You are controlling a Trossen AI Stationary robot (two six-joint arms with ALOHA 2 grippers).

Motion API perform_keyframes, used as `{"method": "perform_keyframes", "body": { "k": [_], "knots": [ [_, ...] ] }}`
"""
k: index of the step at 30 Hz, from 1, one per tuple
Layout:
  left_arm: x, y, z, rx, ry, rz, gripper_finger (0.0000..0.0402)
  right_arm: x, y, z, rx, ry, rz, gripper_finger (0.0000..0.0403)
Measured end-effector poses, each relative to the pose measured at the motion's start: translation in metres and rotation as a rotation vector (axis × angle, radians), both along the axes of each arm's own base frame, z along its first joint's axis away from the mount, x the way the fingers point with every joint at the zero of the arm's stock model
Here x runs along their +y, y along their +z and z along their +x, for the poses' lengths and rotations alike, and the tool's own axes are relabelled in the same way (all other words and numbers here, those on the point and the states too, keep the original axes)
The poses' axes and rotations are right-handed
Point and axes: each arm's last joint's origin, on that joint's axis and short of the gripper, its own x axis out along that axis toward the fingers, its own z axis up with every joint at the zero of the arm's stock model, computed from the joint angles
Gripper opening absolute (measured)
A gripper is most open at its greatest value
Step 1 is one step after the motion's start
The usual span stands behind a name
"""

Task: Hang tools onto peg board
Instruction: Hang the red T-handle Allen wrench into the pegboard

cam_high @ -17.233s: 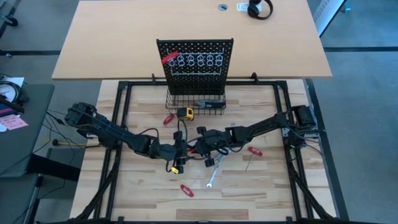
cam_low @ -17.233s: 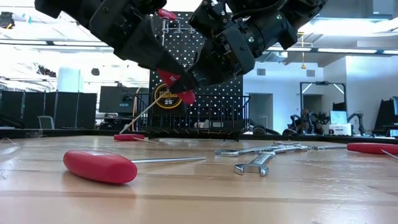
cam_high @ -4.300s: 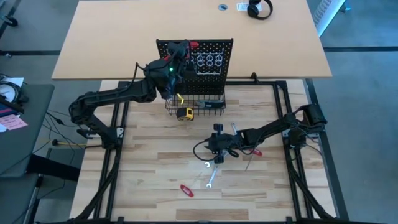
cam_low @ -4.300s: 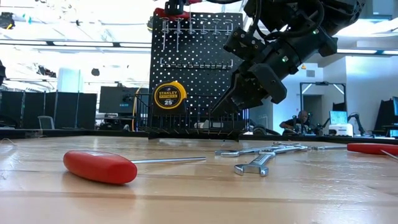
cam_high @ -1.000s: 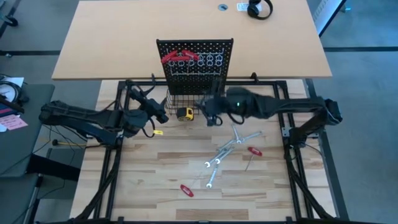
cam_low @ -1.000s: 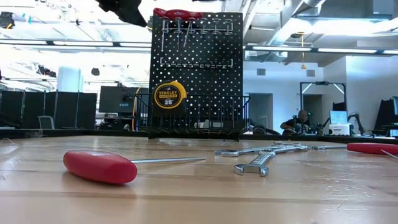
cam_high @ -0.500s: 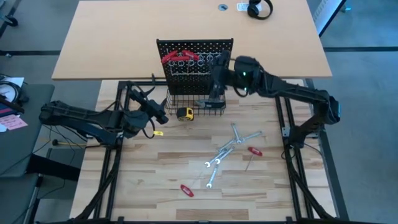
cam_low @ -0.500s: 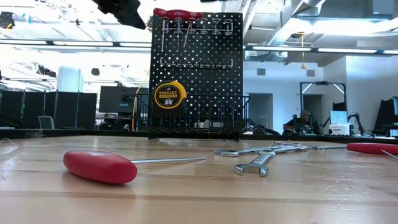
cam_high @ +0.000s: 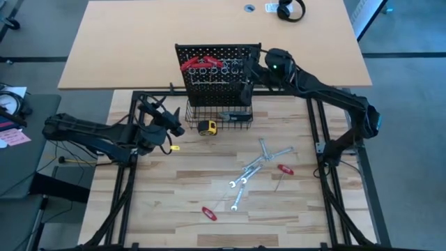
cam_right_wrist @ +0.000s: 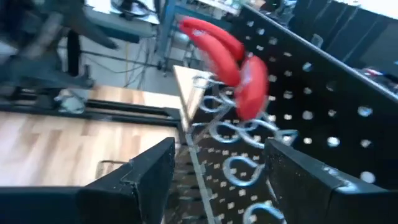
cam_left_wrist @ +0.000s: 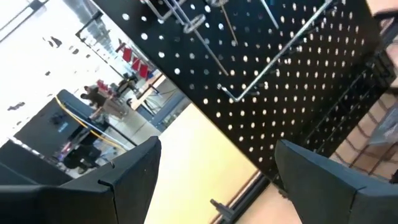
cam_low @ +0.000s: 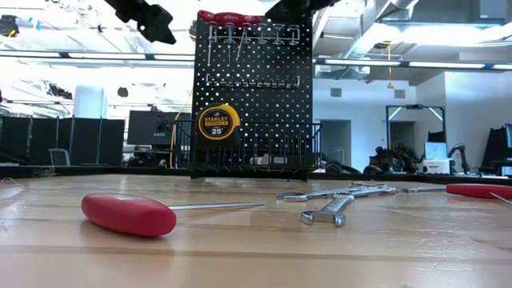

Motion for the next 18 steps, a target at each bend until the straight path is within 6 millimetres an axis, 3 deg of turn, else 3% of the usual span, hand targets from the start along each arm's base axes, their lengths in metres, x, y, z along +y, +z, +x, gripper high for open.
{"method": "perform_keyframes", "body": {
  "k": [8,18],
  "knots": [
    [0.000,-0.002,-0.001,0.012,-0.010,-0.006,0.0306,-0.002,-0.003,0.018,-0.100,0.005,-0.023,0.0255],
    [0.000,-0.002,0.000,0.006,-0.028,-0.017,0.0306,-0.014,-0.002,0.019,-0.200,-0.032,0.069,0.0252]
  ]
}}
